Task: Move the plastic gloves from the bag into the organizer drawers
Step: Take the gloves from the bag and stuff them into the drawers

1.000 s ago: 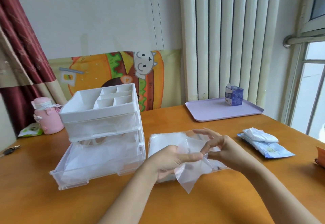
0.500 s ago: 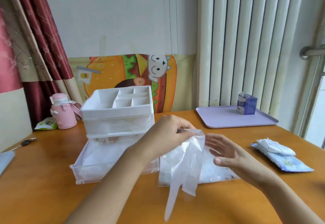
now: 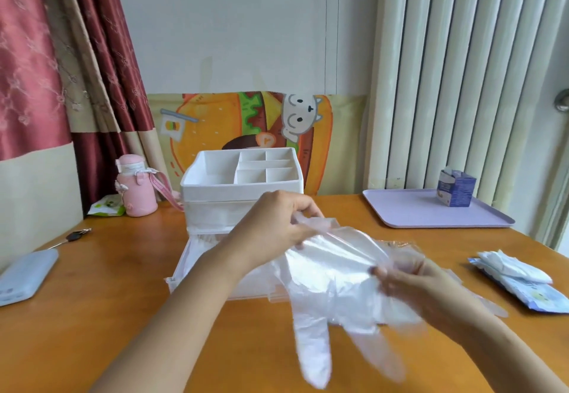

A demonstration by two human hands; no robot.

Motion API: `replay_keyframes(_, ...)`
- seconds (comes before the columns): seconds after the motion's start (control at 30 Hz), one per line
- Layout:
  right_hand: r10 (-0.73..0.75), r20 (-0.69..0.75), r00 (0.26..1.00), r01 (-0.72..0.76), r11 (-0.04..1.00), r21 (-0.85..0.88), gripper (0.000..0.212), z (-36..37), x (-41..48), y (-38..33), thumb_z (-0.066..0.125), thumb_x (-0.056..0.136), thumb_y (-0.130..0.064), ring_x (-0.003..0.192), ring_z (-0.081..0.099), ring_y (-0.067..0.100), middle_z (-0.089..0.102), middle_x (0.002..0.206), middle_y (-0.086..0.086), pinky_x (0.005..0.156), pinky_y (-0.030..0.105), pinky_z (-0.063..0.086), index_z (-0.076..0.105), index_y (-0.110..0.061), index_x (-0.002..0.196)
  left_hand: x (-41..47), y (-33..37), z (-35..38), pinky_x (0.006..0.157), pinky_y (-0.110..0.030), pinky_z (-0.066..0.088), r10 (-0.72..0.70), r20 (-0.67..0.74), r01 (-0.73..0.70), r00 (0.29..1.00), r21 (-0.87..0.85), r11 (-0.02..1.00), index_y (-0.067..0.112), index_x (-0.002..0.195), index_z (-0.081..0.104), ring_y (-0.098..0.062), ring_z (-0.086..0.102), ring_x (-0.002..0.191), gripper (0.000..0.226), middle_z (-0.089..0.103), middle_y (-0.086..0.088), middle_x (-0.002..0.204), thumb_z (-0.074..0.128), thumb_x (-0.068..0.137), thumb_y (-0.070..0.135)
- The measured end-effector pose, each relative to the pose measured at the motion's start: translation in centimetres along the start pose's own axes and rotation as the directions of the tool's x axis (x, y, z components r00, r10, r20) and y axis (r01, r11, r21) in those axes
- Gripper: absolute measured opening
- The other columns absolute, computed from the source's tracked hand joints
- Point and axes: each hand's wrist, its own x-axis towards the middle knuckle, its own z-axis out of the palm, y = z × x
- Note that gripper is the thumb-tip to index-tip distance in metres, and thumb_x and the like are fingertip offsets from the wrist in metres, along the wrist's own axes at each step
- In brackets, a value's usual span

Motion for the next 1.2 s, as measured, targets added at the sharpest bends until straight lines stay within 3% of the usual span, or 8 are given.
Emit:
replay_keyframes(0.13,-0.016,-0.163,0.987,0.017,1.000,0.005,0.073,0.5,2.2,-1.8,0.095,0.035,-0.043,0.068,0.061,0.014,0.062,0.079,0.016,0.067,0.018,0.055,0.071,0.007,0.083,-1.3,-2.2,-1.5,0.044,-0.016,0.040,-0.082,-0.112,0.078,0.990,-0.033,0.996,0.022,0.074,0.065,-0.001,0.052,0.044,0.016,0.060,0.001,0.059,0.073,0.082,0.034)
replay_keyframes(0.23,-0.059,-0.208,0.976,0.036,0.993,-0.114,0.041,2.8,3.9,-3.5,0.079,0.059,-0.034,0.076,0.052,0.024,0.059,0.077,0.016,0.069,0.022,0.053,0.070,0.003,0.076,-1.6,-4.1,-2.7,0.041,-0.018,0.040,-0.145,-0.251,0.133,0.957,-0.063,0.989,0.014,0.074,0.065,-0.004,0.049,0.039,0.021,0.056,0.005,0.045,0.069,0.086,0.030)
replay_keyframes(0.33,-0.150,-0.252,0.956,0.069,0.950,-0.305,0.043,5.0,6.3,-4.9,0.074,0.062,-0.044,0.065,0.049,0.018,0.059,0.062,0.004,0.069,0.030,0.042,0.073,-0.002,0.072,-1.8,-6.3,-4.0,0.042,-0.016,0.041,-0.199,-0.357,0.200,0.913,-0.033,0.979,0.011,0.073,0.062,-0.007,0.052,0.037,0.024,0.060,0.001,0.048,0.066,0.089,0.027)
replay_keyframes(0.57,-0.163,-0.313,0.936,-0.032,0.843,-0.537,0.027,8.5,11.1,-6.2,0.068,0.086,-0.030,0.043,0.044,0.008,0.059,0.047,-0.007,0.054,0.021,0.040,0.074,-0.016,0.063,-2.0,-9.6,-5.7,0.047,-0.020,0.032,-0.261,-0.513,0.391,0.818,0.164,0.905,0.009,0.063,0.060,-0.015,0.051,0.052,0.032,0.059,-0.001,0.054,0.068,0.087,0.029)
replay_keyframes(0.67,-0.172,-0.344,0.923,-0.116,0.729,-0.675,0.031,9.4,12.3,-4.8,0.070,0.083,-0.037,0.040,0.045,0.008,0.057,0.046,-0.005,0.045,0.019,0.036,0.072,-0.016,0.060,-2.3,-10.6,-5.4,0.050,-0.028,0.029,-0.310,-0.505,0.479,0.806,0.248,0.842,0.009,0.061,0.056,-0.026,0.053,0.065,0.034,0.057,-0.006,0.062,0.065,0.088,0.029)
replay_keyframes(0.83,-0.200,-0.414,0.888,-0.221,0.605,-0.765,0.042,10.4,12.5,-1.3,0.073,0.080,-0.042,0.043,0.044,0.014,0.052,0.046,-0.001,0.043,0.024,0.028,0.061,-0.014,0.051,-1.9,-12.0,-4.7,0.087,-0.033,0.038,-0.441,-0.389,0.587,0.809,0.489,0.646,0.011,0.091,0.070,-0.029,0.048,0.108,0.028,0.060,-0.009,0.112,0.062,0.088,0.037)
replay_keyframes(1.07,-0.368,-0.423,0.828,-0.224,0.475,-0.851,0.054,11.3,12.0,-2.1,0.065,0.083,-0.051,0.053,0.038,0.019,0.054,0.057,0.007,0.048,0.031,0.025,0.037,-0.013,0.057,-1.9,-12.9,-4.3,0.094,-0.031,0.035,-0.432,-0.472,0.640,0.769,0.561,0.526,0.022,0.101,0.072,-0.023,0.046,0.110,0.030,0.059,0.000,0.114,0.063,0.086,0.047)
replay_keyframes(1.2,-0.368,-0.255,0.894,-0.049,0.486,-0.872,0.035,14.3,10.4,-3.5,0.059,0.090,-0.038,0.065,0.054,0.020,0.060,0.066,0.001,0.056,0.032,0.039,0.056,-0.010,0.068,-1.8,-13.2,-4.2,0.094,-0.030,0.034,-0.435,-0.509,0.670,0.743,0.552,0.497,0.024,0.104,0.072,-0.023,0.045,0.113,0.030,0.058,0.001,0.116,0.062,0.087,0.046)
